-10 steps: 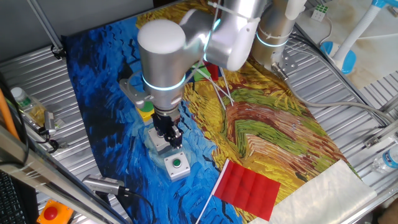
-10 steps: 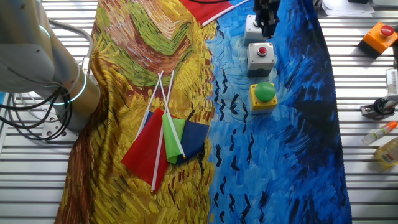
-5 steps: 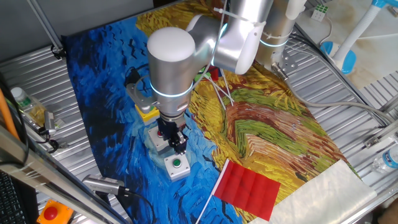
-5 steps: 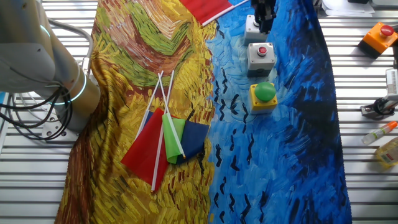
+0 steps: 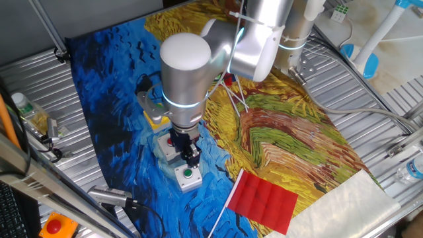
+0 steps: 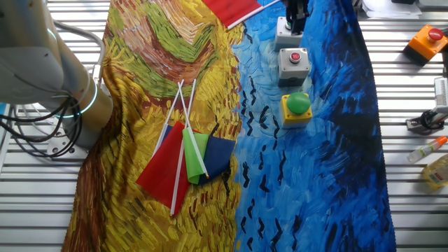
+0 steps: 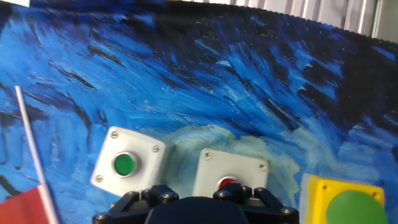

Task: Press three buttons from left to right in sequence

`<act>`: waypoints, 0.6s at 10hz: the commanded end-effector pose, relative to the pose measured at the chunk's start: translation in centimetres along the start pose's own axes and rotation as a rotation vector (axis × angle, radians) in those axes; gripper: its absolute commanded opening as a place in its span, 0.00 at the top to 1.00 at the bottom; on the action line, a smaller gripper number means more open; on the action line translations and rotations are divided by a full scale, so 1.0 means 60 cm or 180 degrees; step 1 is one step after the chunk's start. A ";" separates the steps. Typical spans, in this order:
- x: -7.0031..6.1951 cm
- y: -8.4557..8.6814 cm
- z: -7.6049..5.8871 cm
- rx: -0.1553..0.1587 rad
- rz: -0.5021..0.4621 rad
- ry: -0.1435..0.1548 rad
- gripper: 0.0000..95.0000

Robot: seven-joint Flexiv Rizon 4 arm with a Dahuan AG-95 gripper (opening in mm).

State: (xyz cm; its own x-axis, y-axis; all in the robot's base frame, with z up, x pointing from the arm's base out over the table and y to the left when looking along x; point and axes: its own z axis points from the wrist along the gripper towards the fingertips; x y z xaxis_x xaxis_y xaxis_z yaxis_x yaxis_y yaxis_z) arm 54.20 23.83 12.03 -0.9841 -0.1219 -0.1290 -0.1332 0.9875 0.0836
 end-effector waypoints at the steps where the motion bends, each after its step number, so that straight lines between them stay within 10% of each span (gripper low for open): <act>1: -0.001 -0.001 0.001 0.0002 0.0022 -0.0013 0.40; 6: -0.014 -0.006 0.009 -0.0003 0.0029 -0.0018 0.40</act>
State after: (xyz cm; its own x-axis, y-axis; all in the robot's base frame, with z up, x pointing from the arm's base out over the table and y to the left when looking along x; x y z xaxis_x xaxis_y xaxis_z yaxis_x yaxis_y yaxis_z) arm 55.29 23.72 11.36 -0.9846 -0.1140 -0.1324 -0.1263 0.9881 0.0879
